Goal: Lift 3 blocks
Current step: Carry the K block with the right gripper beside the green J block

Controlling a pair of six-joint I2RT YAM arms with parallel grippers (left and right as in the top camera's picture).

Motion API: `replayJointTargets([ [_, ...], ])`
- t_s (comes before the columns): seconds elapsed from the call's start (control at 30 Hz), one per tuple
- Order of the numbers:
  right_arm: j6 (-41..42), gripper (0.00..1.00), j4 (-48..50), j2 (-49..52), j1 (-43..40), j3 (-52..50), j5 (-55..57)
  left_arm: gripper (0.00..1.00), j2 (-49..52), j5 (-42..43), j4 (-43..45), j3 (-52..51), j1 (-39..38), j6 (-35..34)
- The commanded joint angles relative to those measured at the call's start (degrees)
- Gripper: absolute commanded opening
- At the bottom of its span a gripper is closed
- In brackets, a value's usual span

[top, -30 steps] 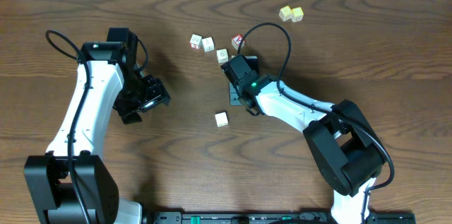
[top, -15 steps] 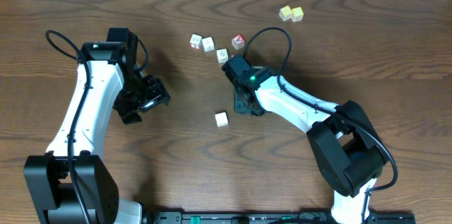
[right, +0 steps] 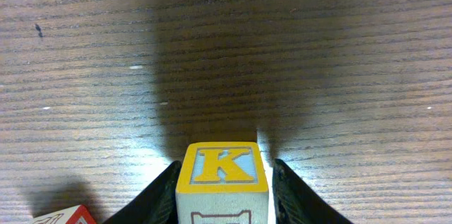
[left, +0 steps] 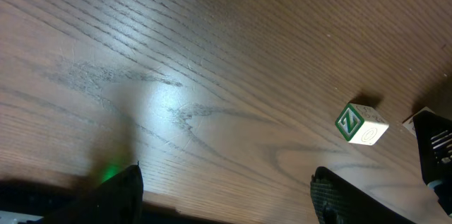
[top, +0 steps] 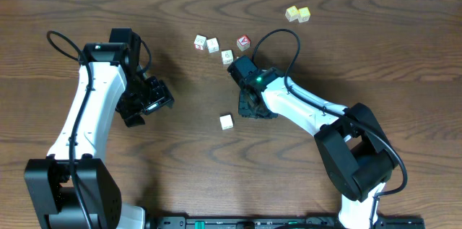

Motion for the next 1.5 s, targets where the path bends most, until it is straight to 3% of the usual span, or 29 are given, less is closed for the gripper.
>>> replayJointTargets([
  [0.0, -2.8, 0.45, 0.0, -0.5, -0.7, 0.5, 1.0, 0.77, -0.4, -0.8, -0.2, -0.2, 0.2, -0.5],
  [0.1, -4.9, 0.53, -2.5, -1.1, -0.9, 2.8, 1.0, 0.76, -0.4, -0.8, -0.2, -0.2, 0.2, -0.5],
  [0.37, -11.0, 0.59, -18.3, -4.0, -5.6, 16.8, -1.1, 0.77, -0.4, -0.8, -0.2, -0.2, 0.2, -0.5],
  [0.57, -19.0, 0.99, -30.8, -11.9, -16.1, 19.6, -5.0, 0.77, -0.4, -0.8, -0.2, -0.2, 0.2, -0.5],
  [0.77, -20.9, 0.99, -36.7, -14.3, -21.7, 14.0, -5.5, 0.77, -0.4, -0.7, 2.1, -0.2, 0.2, -1.5],
  [0.9, -20.7, 0.99, -26.9, -14.3, -21.7, 3.7, -9.1, 0.77, -0.4, -0.7, 1.9, -0.2, 0.2, -2.8],
  [1.1, -16.4, 0.84, -9.5, -14.3, -21.5, -7.6, -13.9, 0.77, -0.4, -0.8, 1.8, -0.2, 0.2, -2.8],
  [1.37, -15.2, 0.71, -1.2, -14.2, -20.6, -14.1, -11.6, 0.76, -0.4, -0.8, 1.8, -0.2, 0.2, -2.8],
  [1.47, -14.9, 0.61, 3.9, -14.2, -20.6, -16.5, -10.8, 0.76, -0.4, -0.8, 1.8, -0.2, 0.2, -2.8],
])
